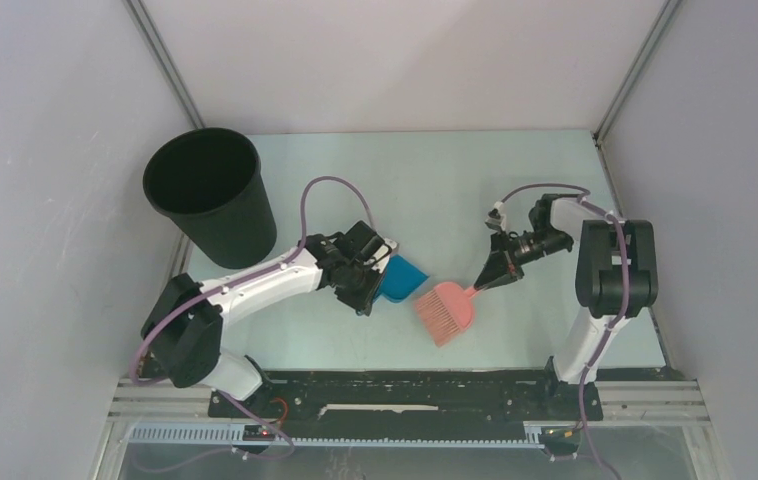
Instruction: Sweep away the paper scraps from the table
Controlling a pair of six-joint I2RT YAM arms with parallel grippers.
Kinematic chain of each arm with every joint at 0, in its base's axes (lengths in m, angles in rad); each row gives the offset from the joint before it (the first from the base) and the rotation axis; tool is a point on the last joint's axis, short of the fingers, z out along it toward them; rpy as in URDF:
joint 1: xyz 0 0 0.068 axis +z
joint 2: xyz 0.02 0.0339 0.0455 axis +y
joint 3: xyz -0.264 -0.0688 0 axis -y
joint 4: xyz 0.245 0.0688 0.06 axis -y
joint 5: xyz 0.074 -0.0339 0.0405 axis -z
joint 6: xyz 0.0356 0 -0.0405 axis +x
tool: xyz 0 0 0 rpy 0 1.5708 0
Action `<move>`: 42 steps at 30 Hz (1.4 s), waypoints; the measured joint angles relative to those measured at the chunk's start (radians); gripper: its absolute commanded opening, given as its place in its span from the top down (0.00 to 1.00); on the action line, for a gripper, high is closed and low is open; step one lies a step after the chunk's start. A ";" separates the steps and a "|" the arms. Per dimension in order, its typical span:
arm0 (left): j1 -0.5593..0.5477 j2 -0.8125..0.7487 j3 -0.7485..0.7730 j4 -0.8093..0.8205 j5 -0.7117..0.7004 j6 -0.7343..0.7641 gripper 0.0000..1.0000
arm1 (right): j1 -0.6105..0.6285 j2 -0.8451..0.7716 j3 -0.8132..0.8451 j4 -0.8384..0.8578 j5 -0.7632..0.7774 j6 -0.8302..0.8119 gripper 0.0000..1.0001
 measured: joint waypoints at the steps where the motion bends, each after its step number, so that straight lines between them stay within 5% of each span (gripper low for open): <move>1: 0.000 0.002 -0.002 -0.001 0.000 -0.001 1.00 | 0.020 0.001 0.000 0.010 0.011 0.014 1.00; 5: 0.000 0.027 -0.002 -0.002 0.005 -0.002 0.97 | 0.089 0.006 0.000 0.053 0.066 0.068 1.00; 13: 0.000 0.048 -0.002 -0.003 0.020 -0.002 0.74 | 0.117 0.087 0.000 0.090 0.118 0.132 0.97; 22: 0.000 0.056 -0.002 -0.003 0.029 -0.005 0.62 | 0.147 0.100 0.002 0.120 0.173 0.166 0.67; 28: 0.000 0.058 -0.002 -0.003 0.046 -0.010 0.59 | 0.152 0.100 0.002 0.145 0.225 0.183 0.62; 31: 0.000 0.058 -0.002 -0.003 0.045 -0.010 0.46 | 0.149 0.098 0.002 0.151 0.239 0.188 0.58; 42: 0.000 0.045 -0.002 -0.002 0.028 -0.010 0.27 | 0.049 -0.023 -0.011 0.196 0.264 0.213 0.35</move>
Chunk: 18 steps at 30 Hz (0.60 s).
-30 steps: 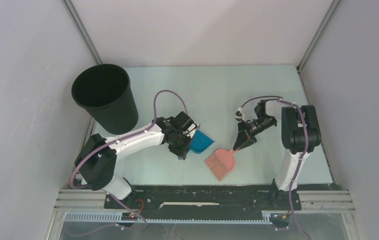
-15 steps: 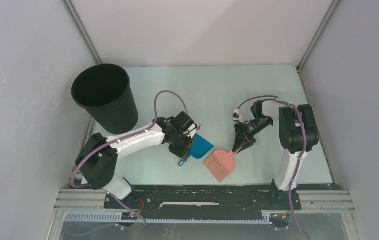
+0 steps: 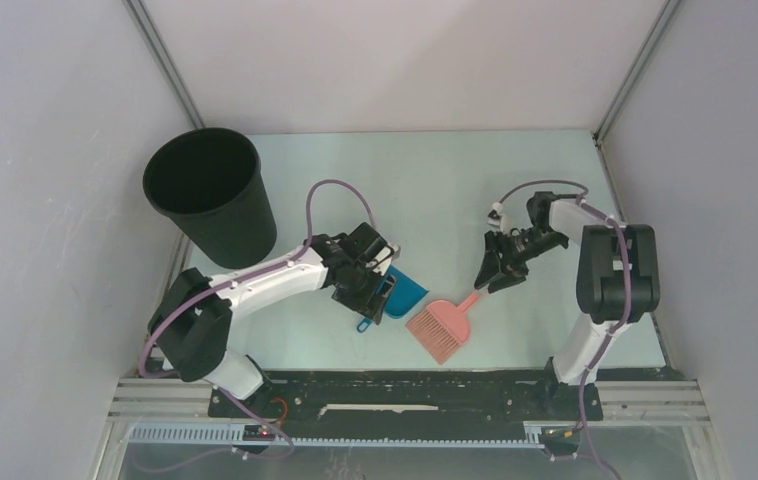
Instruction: Sweep away the paper scraps from the table
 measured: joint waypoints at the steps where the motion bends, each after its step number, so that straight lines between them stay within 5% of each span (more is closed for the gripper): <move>1: 0.000 -0.002 0.000 0.000 -0.002 0.001 0.26 | -0.010 -0.011 -0.003 0.001 0.000 0.001 0.34; 7: 0.000 -0.076 0.003 -0.003 -0.019 0.006 0.15 | -0.106 -0.160 -0.026 0.043 0.014 0.026 0.28; 10: 0.000 -0.138 0.021 -0.016 -0.060 0.010 0.06 | -0.150 -0.258 -0.026 0.060 -0.007 0.044 0.06; 15: 0.001 -0.266 0.065 -0.007 -0.210 0.009 0.00 | -0.175 -0.424 0.023 0.085 -0.019 0.082 0.00; 18: 0.008 -0.335 0.074 0.033 -0.299 0.009 0.00 | -0.189 -0.603 -0.022 0.238 0.028 0.155 0.00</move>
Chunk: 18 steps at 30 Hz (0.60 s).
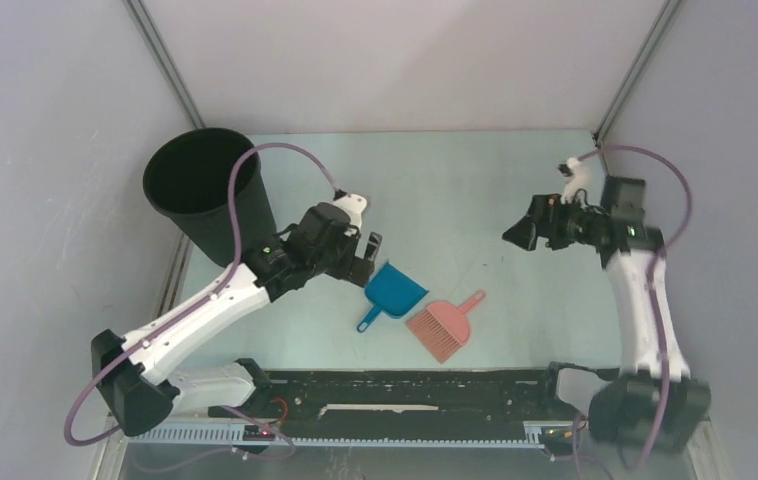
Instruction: Sweep away the paper scraps from the table
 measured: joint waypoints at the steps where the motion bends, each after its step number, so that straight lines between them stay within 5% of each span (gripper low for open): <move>1: 0.004 -0.022 -0.001 0.019 -0.026 0.000 0.00 | -0.008 -0.069 -0.039 0.063 0.018 0.026 0.00; 7: 0.055 -0.249 -0.204 0.270 -0.101 -0.007 0.00 | -0.036 -0.530 -0.422 0.473 0.190 0.234 0.00; 11: 0.115 -0.375 -0.332 0.336 -0.160 -0.016 0.00 | -0.039 -0.532 -0.473 0.531 0.291 0.332 0.00; 18: 0.119 -0.383 -0.339 0.397 -0.206 -0.014 0.00 | -0.039 -0.480 -0.472 0.568 0.389 0.408 0.00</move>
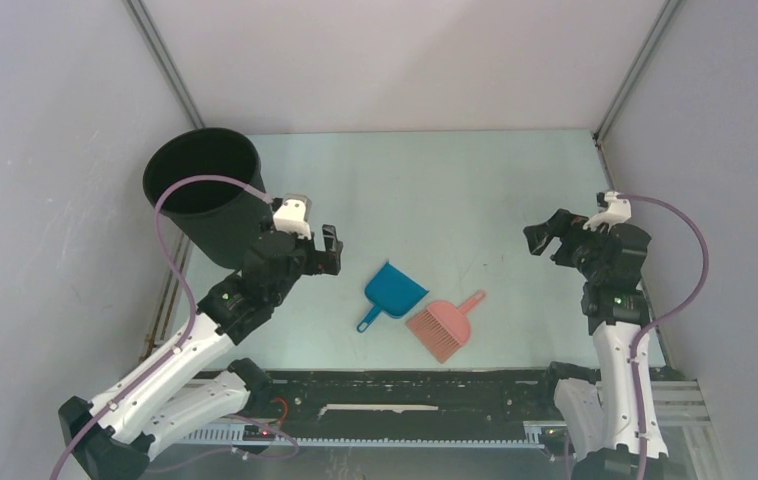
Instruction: Sweep away the paper scraps from the table
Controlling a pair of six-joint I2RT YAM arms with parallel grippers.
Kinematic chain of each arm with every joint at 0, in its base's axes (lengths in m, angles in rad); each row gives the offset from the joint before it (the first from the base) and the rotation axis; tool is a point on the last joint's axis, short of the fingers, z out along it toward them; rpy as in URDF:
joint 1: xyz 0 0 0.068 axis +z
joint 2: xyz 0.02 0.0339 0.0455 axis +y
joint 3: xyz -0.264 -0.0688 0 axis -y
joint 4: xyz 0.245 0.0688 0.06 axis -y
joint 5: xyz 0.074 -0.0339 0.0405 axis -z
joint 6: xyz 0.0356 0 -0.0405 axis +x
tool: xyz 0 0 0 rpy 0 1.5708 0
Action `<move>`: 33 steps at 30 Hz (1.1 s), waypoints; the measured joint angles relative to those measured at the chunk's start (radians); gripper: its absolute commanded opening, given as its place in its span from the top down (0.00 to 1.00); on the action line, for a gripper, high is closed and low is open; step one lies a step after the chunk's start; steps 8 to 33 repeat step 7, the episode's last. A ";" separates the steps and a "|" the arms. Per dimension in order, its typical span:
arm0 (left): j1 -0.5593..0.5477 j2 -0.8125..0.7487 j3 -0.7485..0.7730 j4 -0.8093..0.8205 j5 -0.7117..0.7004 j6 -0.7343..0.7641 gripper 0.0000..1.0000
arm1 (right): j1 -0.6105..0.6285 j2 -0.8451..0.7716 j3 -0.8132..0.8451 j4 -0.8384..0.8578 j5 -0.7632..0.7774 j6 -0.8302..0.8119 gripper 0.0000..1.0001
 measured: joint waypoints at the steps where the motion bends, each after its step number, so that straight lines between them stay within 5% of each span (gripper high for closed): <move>1: 0.000 0.000 0.000 0.002 -0.001 0.003 0.00 | 0.000 -0.001 0.001 0.002 0.010 0.004 0.00; 33: 0.000 0.001 0.000 0.003 -0.001 0.005 0.00 | -0.003 -0.021 0.003 0.008 0.039 0.014 0.00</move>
